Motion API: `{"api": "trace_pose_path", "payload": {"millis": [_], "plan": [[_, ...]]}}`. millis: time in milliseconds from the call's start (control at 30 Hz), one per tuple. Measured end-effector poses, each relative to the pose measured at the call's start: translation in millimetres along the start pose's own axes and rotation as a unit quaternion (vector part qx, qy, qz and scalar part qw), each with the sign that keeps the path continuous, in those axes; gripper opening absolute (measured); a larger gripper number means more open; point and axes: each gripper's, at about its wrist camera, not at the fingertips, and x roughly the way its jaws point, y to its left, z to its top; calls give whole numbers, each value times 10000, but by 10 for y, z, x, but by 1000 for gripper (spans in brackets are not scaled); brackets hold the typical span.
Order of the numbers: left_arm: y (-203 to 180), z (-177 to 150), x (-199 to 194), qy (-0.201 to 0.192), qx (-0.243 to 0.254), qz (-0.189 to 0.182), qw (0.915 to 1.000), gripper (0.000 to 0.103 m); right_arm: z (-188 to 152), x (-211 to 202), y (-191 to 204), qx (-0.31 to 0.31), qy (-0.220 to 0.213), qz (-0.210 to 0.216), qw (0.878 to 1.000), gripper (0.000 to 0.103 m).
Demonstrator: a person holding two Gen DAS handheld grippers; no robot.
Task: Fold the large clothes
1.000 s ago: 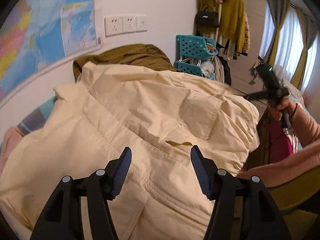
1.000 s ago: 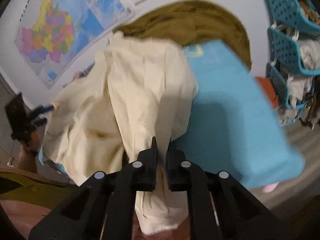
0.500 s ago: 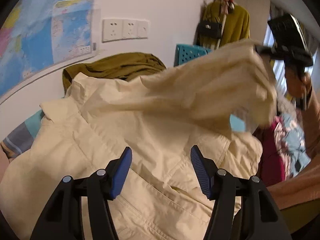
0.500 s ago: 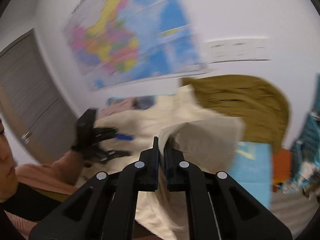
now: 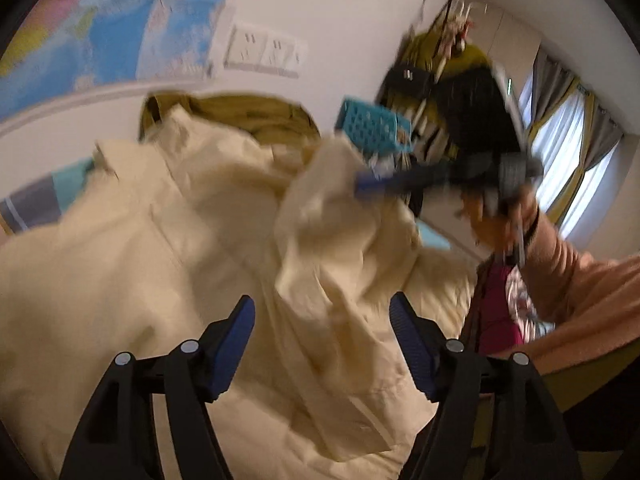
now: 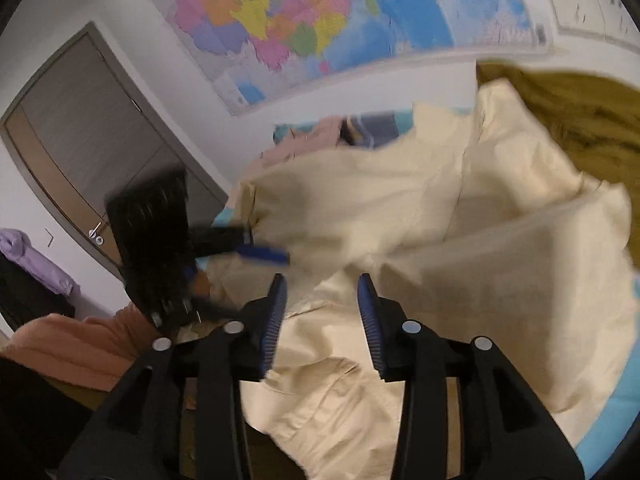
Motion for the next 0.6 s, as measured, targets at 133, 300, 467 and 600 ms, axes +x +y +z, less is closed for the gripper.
{"api": "trace_pose_path", "payload": {"millis": [133, 300, 467, 600], "plan": [[-49, -69, 278, 520, -31, -24, 9986, 76, 81, -421, -361, -110, -834, -1295, 9880, 60], [54, -15, 426, 891, -322, 64, 9955, 37, 23, -548, -1317, 1092, -847, -1784, 9742, 64], [356, 26, 241, 864, -582, 957, 9899, 6, -77, -293, -1754, 1381, -525, -1391, 9792, 67], [632, 120, -86, 623, -796, 1372, 9854, 7, -87, -185, -1857, 1381, -428, -983, 9846, 83]]}}
